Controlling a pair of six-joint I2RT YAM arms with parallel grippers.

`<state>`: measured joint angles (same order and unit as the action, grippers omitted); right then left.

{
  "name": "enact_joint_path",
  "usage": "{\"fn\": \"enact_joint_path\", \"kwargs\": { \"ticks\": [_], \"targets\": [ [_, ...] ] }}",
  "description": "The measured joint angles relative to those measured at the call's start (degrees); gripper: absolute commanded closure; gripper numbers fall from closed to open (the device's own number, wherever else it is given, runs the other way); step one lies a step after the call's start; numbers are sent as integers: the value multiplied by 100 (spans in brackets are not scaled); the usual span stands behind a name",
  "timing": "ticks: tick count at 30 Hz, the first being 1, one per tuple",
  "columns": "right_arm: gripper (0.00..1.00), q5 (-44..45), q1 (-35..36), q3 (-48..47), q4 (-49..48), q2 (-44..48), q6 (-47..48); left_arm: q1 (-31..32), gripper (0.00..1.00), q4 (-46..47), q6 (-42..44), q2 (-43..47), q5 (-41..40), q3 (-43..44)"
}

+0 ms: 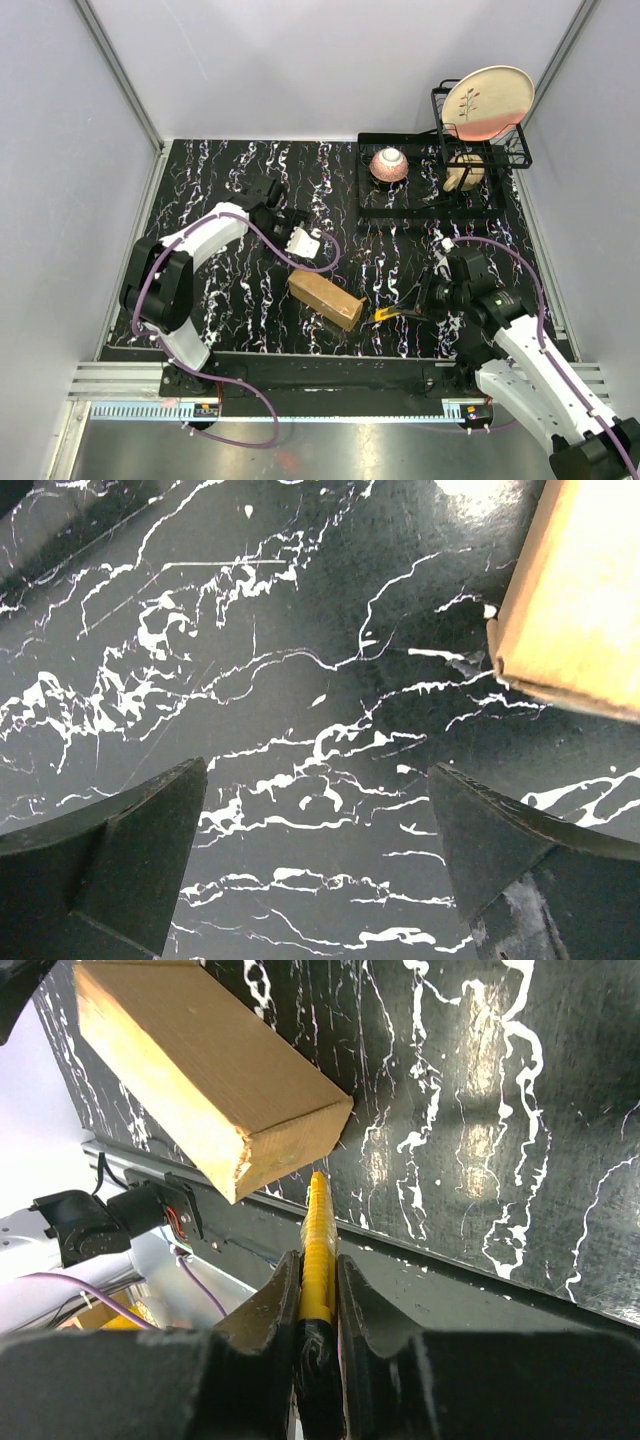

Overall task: Unpack the express box
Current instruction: Adjust the express box at the center of the board.

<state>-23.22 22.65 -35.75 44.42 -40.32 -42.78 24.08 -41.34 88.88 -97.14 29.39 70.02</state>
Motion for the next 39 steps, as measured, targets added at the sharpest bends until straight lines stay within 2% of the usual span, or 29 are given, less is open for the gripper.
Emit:
{"fn": "enact_joint_path", "kwargs": {
  "ticks": [19,39],
  "targets": [
    [100,-599,0,529,-1384,-800,-354,330,1,-144,116,503,243,-717],
    [100,-334,-11,260,-2013,-1510,-328,365,1,-789,52,1193,411,-1515]
  ]
}}
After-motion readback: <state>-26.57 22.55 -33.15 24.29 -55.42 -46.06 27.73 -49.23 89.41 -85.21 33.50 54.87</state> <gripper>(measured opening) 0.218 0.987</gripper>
